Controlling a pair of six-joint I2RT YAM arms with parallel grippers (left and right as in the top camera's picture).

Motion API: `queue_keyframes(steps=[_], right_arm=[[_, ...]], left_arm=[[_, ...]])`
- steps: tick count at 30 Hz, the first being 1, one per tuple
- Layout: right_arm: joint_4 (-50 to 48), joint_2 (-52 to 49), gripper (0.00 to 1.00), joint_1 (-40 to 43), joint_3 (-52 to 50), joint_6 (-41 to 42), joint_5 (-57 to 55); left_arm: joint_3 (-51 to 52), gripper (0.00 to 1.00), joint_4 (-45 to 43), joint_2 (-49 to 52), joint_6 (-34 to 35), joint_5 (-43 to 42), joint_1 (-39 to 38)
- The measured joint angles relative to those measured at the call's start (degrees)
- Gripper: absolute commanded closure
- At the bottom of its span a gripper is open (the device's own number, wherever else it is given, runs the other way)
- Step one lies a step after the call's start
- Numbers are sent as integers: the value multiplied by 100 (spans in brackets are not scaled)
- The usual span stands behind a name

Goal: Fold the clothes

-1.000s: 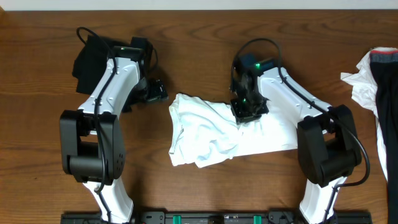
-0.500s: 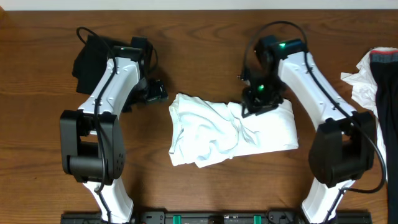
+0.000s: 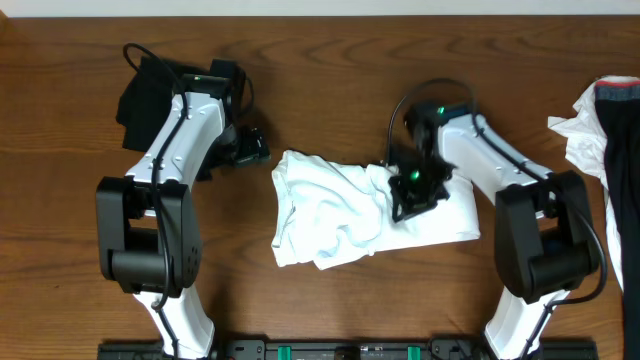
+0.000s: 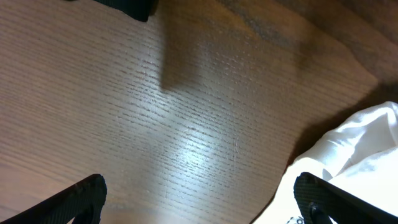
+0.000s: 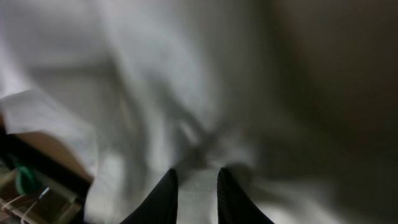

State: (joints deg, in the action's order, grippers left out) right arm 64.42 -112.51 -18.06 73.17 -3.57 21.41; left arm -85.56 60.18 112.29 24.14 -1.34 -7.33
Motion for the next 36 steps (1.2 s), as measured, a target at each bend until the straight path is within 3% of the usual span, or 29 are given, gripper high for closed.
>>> queue_keyframes(steps=[4,9,14,21,29,36], right_arm=[[-754,0,85,-74,-549,-2,197],[-669,28,94,-68,-533,-2,345],[-227,116,92,15,166,-33,516],[-671,765,87,133,756,-46,577],[-1742,717,87,133,-52,273,317],[-3742,691,79,133,-1062,435,-44]], left_arm=[[0,2,0,0,0,0,0],[0,2,0,0,2,-2,0],[0,2,2,0,0,-2,0],[0,2,0,0,0,0,0],[0,2,-2,0,2,2,0],[0,2,0,0,0,2,0]])
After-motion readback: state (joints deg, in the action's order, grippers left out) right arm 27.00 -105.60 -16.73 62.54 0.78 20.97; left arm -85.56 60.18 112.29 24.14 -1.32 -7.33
